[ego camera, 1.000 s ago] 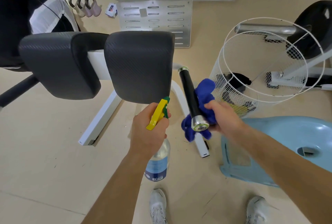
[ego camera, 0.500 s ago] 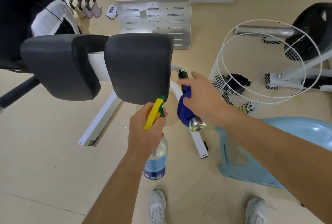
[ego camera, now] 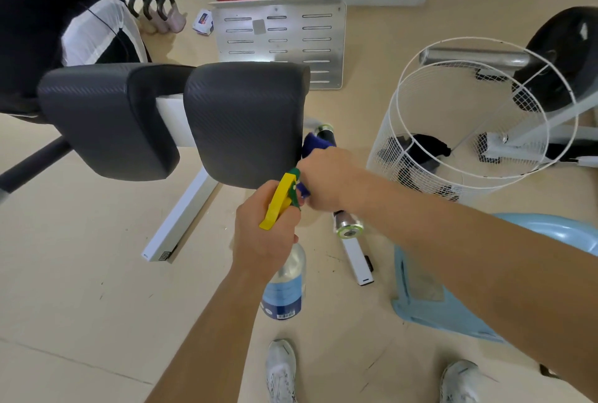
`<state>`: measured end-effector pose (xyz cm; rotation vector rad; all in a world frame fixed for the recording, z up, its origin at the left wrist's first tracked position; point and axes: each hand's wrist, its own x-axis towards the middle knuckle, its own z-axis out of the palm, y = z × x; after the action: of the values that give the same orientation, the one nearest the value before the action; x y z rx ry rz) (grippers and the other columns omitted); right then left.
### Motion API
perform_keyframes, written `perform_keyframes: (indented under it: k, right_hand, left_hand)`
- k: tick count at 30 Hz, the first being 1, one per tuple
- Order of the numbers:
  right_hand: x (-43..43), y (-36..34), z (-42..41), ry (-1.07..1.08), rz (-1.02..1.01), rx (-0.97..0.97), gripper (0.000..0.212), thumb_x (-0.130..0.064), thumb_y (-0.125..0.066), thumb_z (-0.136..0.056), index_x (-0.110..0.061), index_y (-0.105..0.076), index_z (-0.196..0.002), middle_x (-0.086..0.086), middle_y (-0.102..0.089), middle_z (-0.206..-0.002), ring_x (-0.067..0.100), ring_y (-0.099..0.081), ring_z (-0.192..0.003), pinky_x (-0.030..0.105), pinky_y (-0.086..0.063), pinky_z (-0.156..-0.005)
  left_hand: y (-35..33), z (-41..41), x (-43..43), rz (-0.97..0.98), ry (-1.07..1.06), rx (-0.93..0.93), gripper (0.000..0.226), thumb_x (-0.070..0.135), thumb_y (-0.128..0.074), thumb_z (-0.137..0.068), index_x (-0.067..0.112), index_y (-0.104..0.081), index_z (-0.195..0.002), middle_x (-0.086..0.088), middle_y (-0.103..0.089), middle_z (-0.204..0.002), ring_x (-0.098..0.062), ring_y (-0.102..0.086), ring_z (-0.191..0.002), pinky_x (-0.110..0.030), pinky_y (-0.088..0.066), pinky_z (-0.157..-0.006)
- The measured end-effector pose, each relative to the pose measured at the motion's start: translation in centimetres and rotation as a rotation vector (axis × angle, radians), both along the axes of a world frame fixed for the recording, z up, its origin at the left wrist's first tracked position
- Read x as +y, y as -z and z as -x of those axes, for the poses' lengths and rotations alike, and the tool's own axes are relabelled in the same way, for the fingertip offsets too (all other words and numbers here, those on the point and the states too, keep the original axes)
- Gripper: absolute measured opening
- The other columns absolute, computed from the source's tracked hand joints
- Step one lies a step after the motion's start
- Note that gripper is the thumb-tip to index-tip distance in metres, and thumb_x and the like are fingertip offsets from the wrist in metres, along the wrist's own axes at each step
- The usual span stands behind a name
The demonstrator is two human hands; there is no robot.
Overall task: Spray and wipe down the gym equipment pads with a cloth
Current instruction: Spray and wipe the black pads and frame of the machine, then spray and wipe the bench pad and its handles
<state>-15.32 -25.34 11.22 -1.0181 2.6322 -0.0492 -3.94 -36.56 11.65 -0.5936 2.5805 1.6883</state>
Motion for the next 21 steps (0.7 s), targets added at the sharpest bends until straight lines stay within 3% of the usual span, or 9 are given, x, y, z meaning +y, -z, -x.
perform_keyframes:
  k: [3,6,10,12,15,17,21]
  right_hand:
    - [-0.4,-1.4,-0.4,-0.117,-0.086,-0.048,0.021,-0.026,-0.06,-0.083,-0.02,-0.047,-0.068,-0.004,-0.049,-0.065,0.013,-0.047,-0.057,0.028,-0.039,-0.055]
    - [-0.3,-2.2,-0.2,-0.192,-0.109,-0.129,0.029,-0.027,-0.06,-0.084,-0.024,-0.04,-0.062,-0.003,-0.051,-0.063,0.013,-0.049,-0.057,0.027,-0.042,-0.057]
    - [0.2,-3.3,-0.2,-0.178,-0.079,-0.302,0.026,-0.026,-0.063,-0.084,-0.025,-0.044,-0.066,-0.004,-0.054,-0.064,0.013,-0.055,-0.06,0.026,-0.042,-0.054]
    - [0.9,-3.9,0.4,-0.114,0.016,-0.461,0.016,-0.028,-0.064,-0.084,-0.026,-0.054,-0.071,-0.006,-0.06,-0.067,0.015,-0.061,-0.066,0.025,-0.045,-0.056]
    - [3.0,-4.8,1.0,0.05,0.249,-0.667,0.008,-0.022,-0.062,-0.085,-0.027,-0.063,-0.078,-0.008,-0.064,-0.07,0.012,-0.061,-0.067,0.025,-0.047,-0.06]
    - [5.0,-5.5,1.4,0.177,0.432,-0.68,0.013,-0.016,-0.061,-0.086,-0.027,-0.064,-0.079,-0.008,-0.063,-0.072,0.01,-0.06,-0.066,0.024,-0.047,-0.06]
    - [10.1,-6.7,2.9,0.497,0.688,-0.54,0.014,-0.005,-0.054,-0.088,-0.009,-0.066,-0.094,0.001,-0.064,-0.076,0.015,-0.06,-0.068,0.027,-0.051,-0.057]
  left_hand:
    - [-0.7,0.0,0.1,0.026,-0.016,0.007,0.012,0.018,-0.054,-0.083,0.027,-0.061,-0.078,0.014,-0.057,-0.059,-0.019,-0.059,-0.06,-0.016,-0.051,-0.049]
    - [-1.5,-0.3,-0.2,0.078,-0.017,0.023,0.023,0.009,-0.06,-0.092,0.029,-0.059,-0.079,0.009,-0.056,-0.064,-0.012,-0.062,-0.061,-0.012,-0.05,-0.049]
    - [-2.6,-0.6,-0.7,0.052,-0.031,0.011,0.011,0.021,-0.056,-0.086,0.022,-0.066,-0.091,-0.003,-0.067,-0.079,-0.021,-0.064,-0.068,-0.019,-0.056,-0.052]
    - [-3.3,-0.6,-0.9,0.024,-0.023,0.006,0.024,0.025,-0.05,-0.082,0.02,-0.068,-0.096,-0.008,-0.072,-0.088,-0.023,-0.066,-0.074,-0.022,-0.058,-0.054]
    - [-4.6,-0.3,-0.7,0.036,0.017,0.021,0.022,0.024,-0.048,-0.081,0.024,-0.067,-0.092,-0.006,-0.072,-0.088,-0.02,-0.065,-0.072,-0.024,-0.059,-0.056]
    - [-5.6,0.1,-0.1,0.055,0.055,0.036,0.021,0.023,-0.049,-0.08,0.022,-0.068,-0.091,-0.008,-0.071,-0.085,-0.021,-0.064,-0.07,-0.027,-0.059,-0.057]
    - [-8.0,1.4,2.4,0.027,0.105,0.047,0.016,0.011,-0.055,-0.087,0.017,-0.069,-0.09,-0.014,-0.07,-0.087,-0.022,-0.063,-0.072,-0.03,-0.058,-0.056]
